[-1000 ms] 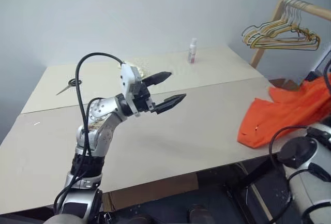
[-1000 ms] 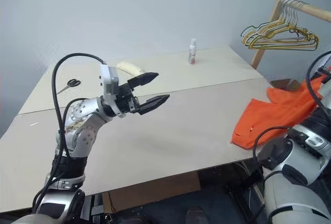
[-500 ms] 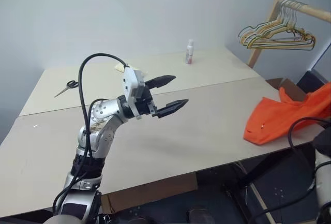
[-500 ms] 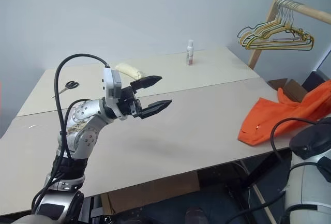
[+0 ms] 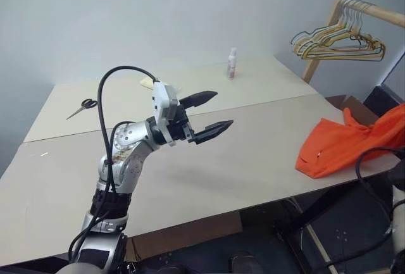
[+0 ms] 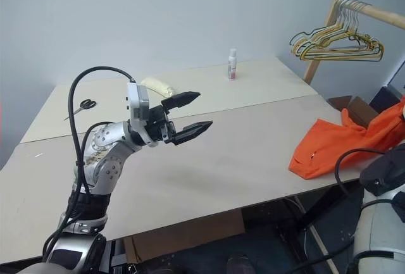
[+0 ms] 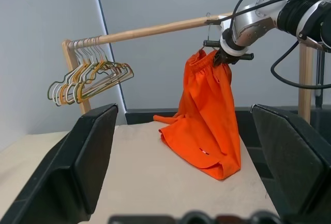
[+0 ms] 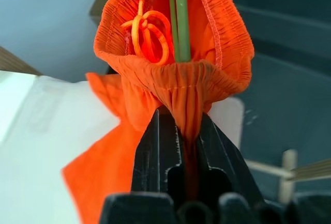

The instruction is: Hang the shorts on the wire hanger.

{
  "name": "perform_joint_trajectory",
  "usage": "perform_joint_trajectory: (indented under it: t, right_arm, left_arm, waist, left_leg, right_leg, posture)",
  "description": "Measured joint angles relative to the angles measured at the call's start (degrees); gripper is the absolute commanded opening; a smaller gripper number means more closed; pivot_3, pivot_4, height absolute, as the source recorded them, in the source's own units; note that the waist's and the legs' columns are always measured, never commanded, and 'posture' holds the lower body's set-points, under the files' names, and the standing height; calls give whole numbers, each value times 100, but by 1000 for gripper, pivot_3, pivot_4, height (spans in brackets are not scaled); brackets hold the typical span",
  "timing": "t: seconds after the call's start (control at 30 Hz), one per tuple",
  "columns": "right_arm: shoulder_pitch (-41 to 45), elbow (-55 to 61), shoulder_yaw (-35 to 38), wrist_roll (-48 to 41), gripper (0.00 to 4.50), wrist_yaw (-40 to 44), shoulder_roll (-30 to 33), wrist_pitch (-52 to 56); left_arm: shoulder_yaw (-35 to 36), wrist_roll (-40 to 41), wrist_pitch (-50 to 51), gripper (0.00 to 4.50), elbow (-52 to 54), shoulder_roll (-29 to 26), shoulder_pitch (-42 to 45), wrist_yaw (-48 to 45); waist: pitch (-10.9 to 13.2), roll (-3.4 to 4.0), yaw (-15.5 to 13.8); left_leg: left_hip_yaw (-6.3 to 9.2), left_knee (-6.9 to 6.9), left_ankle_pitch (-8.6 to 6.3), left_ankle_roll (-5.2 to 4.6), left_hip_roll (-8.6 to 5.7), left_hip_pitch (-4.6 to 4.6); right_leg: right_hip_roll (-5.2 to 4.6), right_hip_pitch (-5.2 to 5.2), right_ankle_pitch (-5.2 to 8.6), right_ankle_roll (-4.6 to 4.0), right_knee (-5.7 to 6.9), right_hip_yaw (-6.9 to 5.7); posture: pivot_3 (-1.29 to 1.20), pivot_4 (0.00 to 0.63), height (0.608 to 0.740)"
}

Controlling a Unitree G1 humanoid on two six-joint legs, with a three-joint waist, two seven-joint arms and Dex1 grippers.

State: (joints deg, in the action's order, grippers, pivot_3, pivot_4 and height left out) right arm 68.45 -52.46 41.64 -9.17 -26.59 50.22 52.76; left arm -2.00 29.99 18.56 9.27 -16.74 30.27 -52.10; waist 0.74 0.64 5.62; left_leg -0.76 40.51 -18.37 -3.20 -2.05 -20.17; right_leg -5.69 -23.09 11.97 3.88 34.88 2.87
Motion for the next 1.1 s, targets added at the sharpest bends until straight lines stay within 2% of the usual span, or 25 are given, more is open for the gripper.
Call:
perform_joint_trajectory:
  t: [0.3, 0.57, 0.7, 0.87, 0.97, 1.1]
  right_arm:
    - [-271, 102, -302, 25, 4481, -267, -129, -2]
    - [-736, 898, -806, 411, 4481, -596, -344, -88]
    - [-1560, 1767, -2244, 1654, 4481, -1008, -349, -615]
    - [-1834, 2380, -3123, 2588, 4481, -1142, -319, -1313]
    - [-1963, 2657, -3647, 3055, 4481, -993, -305, -1780]
    - [-2285, 3233, -4327, 3499, 4481, -354, -283, -2328]
  left_arm:
    - [156, 362, 3, 4500, 136, 63, -118, 4]
    - [183, 494, 7, 4500, 210, 63, -117, -26]
    - [194, 526, 7, 4500, 208, 61, -116, -43]
    - [183, 524, 3, 4500, 208, 60, -116, -58]
    - [179, 383, 3, 4500, 175, -23, -117, -13]
    - [185, -7, 6, 4500, -45, -355, -229, 222]
  waist:
    - [1, -1, -13]
    - [0, 0, -9]
    - [-1, 2, -4]
    - [-1, 2, 19]
    - [0, 0, 17]
    - [1, -2, 9]
  left_leg:
    - [-2, 0, -1, -1, 0, 0]
    - [-3, 0, -1, -1, 0, 1]
    - [-5, 1, 0, 1, 0, 0]
    - [-17, 0, 0, 0, 1, 18]
    - [-19, 0, -1, -1, 2, 24]
    - [-24, 0, -1, -2, 2, 28]
  right_leg:
    - [0, 0, -2, 4, -3, 4]
    - [0, -2, -3, 5, -2, 7]
    - [-2, -9, -4, 6, 1, 12]
    - [6, -3, -5, 9, 2, 29]
    - [12, 1, -6, 9, 1, 32]
    - [17, -3, -6, 10, 2, 40]
  posture:
    - [-72, 0, 740]
    - [-80, 0, 740]
    - [-80, 0, 740]
    - [-70, 0, 740]
    - [-54, 0, 740]
    - [-21, 0, 740]
